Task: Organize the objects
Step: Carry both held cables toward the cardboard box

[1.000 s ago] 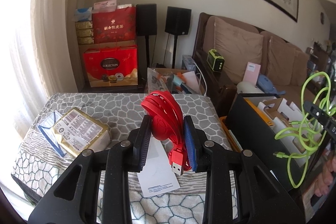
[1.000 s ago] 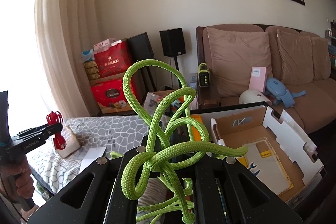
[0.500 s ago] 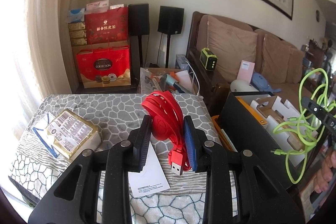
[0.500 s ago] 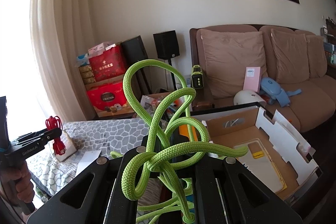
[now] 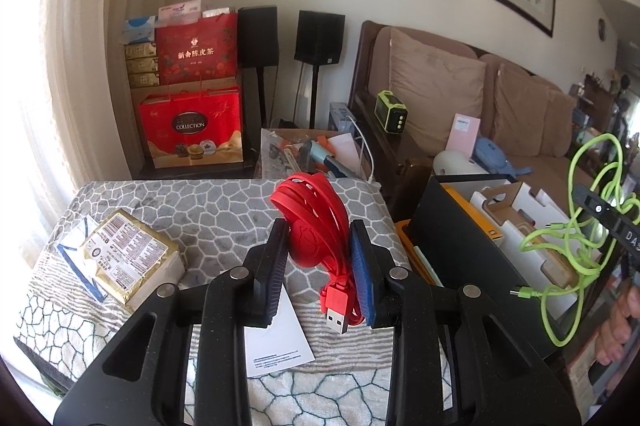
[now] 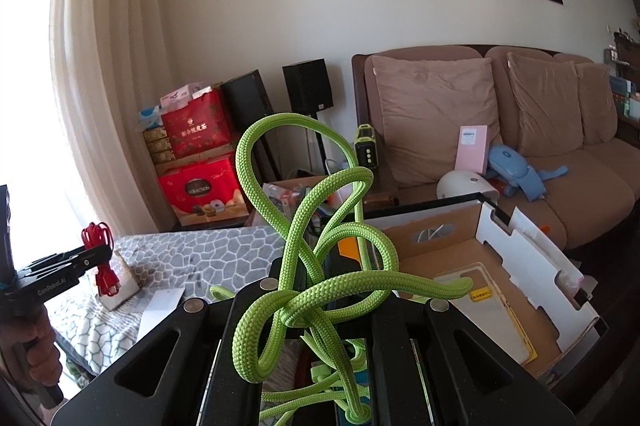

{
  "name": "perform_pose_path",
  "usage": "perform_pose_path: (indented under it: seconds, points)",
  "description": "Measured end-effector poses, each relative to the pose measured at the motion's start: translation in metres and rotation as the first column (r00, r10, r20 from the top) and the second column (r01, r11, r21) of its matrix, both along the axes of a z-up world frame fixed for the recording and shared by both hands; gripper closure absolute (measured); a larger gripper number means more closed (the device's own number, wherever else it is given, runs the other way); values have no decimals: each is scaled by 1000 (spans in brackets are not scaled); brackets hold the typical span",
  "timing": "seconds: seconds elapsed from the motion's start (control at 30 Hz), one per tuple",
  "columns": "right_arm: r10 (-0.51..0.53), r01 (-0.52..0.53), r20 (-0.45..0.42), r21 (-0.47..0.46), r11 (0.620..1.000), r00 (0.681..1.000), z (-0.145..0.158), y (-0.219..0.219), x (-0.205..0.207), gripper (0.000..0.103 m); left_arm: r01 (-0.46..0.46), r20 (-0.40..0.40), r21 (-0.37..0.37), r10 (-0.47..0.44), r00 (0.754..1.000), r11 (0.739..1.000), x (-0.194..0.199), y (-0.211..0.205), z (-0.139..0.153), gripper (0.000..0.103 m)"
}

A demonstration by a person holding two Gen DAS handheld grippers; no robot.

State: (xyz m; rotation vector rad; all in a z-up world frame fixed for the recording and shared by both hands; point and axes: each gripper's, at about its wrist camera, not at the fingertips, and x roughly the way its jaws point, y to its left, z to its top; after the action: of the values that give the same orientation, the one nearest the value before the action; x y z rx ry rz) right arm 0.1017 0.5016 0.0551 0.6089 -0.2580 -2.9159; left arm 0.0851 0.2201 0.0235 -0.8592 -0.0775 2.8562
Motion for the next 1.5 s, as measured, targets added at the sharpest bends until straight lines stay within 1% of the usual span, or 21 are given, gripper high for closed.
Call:
perform_pose_path:
  seconds: [0.83, 1.2, 1.5]
  points:
    - [-37, 37, -2, -19, 999, 999, 2, 19, 3, 97, 30, 19, 10, -30, 999, 999, -4, 16, 0, 75]
    - [-62, 61, -9, -47, 997, 998, 4, 35, 10, 97, 40, 11, -4, -40, 999, 999, -4, 25, 0, 75]
    - [-95, 94, -12, -64, 993, 995, 5, 51, 13, 97, 55, -7, -7, -55, 998, 998, -3, 32, 6, 75]
